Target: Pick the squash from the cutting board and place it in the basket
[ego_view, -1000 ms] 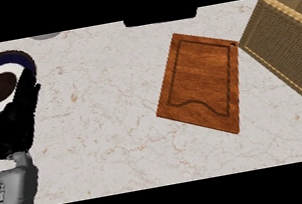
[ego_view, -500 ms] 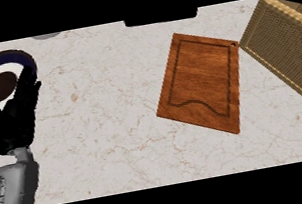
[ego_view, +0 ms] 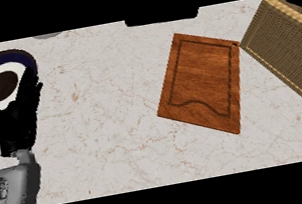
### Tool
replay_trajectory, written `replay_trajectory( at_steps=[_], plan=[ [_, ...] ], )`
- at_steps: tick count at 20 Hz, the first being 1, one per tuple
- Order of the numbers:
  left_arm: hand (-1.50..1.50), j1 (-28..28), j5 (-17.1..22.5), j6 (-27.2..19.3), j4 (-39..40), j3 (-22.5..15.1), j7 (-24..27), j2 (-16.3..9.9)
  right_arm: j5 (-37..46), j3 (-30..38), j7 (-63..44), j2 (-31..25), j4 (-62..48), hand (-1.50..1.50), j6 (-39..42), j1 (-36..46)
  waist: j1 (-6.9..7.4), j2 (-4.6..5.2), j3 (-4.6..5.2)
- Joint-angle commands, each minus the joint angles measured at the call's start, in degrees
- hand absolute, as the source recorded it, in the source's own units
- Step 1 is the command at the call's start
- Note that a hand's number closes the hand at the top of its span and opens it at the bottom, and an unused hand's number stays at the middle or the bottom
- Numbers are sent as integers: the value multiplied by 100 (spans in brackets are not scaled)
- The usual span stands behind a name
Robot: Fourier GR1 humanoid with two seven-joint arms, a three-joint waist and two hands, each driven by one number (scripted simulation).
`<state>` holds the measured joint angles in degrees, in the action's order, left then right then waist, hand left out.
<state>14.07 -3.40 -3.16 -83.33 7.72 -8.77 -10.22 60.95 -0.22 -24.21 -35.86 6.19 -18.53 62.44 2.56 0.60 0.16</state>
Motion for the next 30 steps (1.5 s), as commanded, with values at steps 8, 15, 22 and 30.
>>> replay_trajectory(
  at_steps=[8, 15, 22, 30],
  plan=[
    [0, 3, 263, 193, -287, 206, -351, -206, -162, 173, 231, -120, -80, 150, 429, -220, -18, 21, -29],
    [0, -109, 23, 76, -54, -57, 48, 66, -256, 271, -381, 30, -240, 150, 697, -179, 3, 50, -27],
    [0, -75, -46, -21, -285, -50, -228, 15, -476, 489, -673, 209, 26, -150, -85, -413, 7, 43, -32],
    [0, -39, 72, 23, -80, 159, -159, -84, -1269, 1274, -50, 15, 700, -150, -1068, -367, -113, -8, -27]
  ],
)
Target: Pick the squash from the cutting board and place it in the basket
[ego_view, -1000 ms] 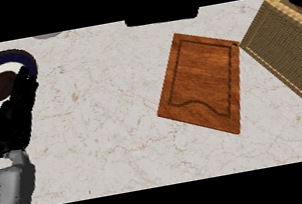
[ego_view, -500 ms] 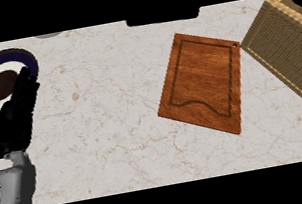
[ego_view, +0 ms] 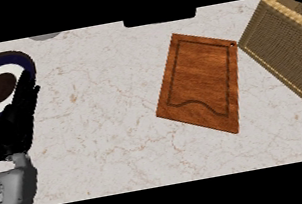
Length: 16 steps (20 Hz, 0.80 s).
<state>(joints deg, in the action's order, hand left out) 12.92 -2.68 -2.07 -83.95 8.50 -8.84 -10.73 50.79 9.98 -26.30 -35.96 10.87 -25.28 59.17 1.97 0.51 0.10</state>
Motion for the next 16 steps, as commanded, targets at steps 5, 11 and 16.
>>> replay_trajectory(
  at_steps=[5, 11, 16],
  plan=[
    [0, -170, -28, -69, 156, 110, 291, 8, -787, 786, -28, 21, 656, -150, -1010, 6, -150, -33, -12],
    [0, -193, 118, 39, -39, 282, -138, -204, -1647, 1392, 280, 76, 1493, -150, -1058, -869, -364, -118, -6],
    [0, -536, -3, -27, -134, 85, 96, 35, -2286, 1656, 509, -88, 2694, -150, -449, -1945, -409, -133, -3]
  ],
)
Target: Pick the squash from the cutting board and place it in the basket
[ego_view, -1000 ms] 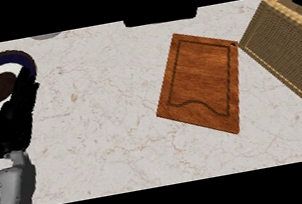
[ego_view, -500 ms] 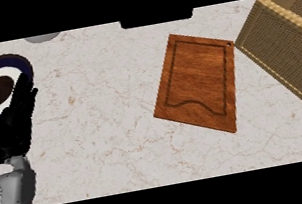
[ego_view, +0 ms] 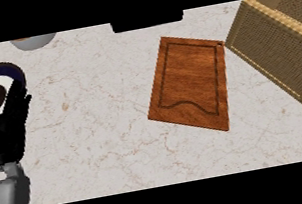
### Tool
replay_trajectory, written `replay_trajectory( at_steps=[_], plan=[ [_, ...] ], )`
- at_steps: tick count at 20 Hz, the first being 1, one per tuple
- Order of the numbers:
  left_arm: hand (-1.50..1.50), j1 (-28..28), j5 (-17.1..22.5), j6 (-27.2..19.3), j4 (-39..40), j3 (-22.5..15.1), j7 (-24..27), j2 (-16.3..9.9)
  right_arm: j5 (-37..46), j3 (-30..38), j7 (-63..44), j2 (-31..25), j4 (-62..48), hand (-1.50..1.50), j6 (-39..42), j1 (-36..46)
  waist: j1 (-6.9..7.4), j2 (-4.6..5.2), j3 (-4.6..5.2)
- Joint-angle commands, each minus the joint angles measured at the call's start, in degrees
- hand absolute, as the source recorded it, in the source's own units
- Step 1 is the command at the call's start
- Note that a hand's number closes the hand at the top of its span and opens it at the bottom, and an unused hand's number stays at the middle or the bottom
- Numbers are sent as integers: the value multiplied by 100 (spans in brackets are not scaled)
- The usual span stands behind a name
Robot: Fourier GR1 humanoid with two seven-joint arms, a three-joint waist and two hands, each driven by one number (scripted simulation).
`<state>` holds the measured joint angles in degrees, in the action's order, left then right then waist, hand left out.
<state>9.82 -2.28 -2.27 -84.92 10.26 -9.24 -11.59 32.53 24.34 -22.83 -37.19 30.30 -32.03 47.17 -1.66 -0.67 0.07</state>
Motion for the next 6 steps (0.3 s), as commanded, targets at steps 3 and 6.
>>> replay_trajectory(
  at_steps=[3, 6],
  plan=[
    [0, -172, -93, -173, -310, -112, -123, 172, -750, 265, 103, -41, 1694, -150, 649, -1452, -10, -5, -1],
    [0, -32, -21, -42, -229, -34, -181, 23, -1096, 385, 140, 73, 2783, -150, 865, -2223, -28, 0, 1]
  ],
)
